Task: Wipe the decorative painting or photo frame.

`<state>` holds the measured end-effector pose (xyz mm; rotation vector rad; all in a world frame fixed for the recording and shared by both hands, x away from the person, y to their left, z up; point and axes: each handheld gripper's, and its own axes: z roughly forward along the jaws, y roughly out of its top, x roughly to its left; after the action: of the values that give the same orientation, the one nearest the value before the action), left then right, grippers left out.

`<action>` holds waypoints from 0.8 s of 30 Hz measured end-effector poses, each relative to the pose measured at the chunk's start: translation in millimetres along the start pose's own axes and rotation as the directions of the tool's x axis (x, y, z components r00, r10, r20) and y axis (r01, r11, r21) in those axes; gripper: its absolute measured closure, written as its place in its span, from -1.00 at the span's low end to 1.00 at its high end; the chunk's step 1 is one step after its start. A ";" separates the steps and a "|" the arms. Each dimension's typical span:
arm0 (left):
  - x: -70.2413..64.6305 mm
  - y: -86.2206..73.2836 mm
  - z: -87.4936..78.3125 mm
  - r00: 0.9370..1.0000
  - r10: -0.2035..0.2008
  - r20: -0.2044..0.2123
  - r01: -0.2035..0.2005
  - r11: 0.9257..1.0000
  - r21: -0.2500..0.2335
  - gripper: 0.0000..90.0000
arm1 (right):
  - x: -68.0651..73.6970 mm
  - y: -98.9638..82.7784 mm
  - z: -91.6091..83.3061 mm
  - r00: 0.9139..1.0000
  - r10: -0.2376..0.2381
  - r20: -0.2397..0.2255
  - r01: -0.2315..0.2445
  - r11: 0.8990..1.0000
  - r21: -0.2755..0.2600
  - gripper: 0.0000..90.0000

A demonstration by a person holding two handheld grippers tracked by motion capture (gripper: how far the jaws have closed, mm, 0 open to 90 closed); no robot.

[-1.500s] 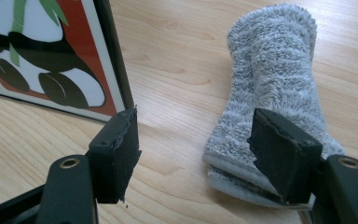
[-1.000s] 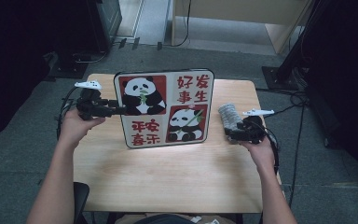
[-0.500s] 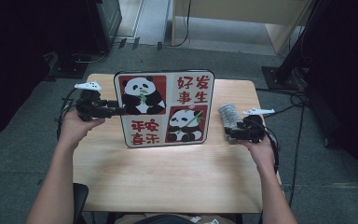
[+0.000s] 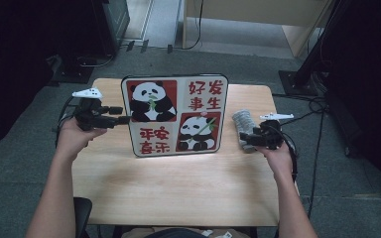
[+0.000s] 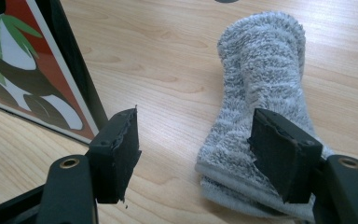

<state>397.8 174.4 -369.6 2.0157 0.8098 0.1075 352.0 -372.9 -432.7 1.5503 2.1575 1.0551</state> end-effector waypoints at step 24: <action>23.5 -23.8 -17.4 0.994 -0.081 -0.072 0.080 0.997 -0.019 -0.20 | -5.9 3.1 1.0 1.000 0.000 0.009 0.000 1.000 -0.020 -0.29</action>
<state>397.6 209.2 -384.1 1.9707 0.9316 0.1412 357.1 -377.4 -432.3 1.5434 2.1349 1.0640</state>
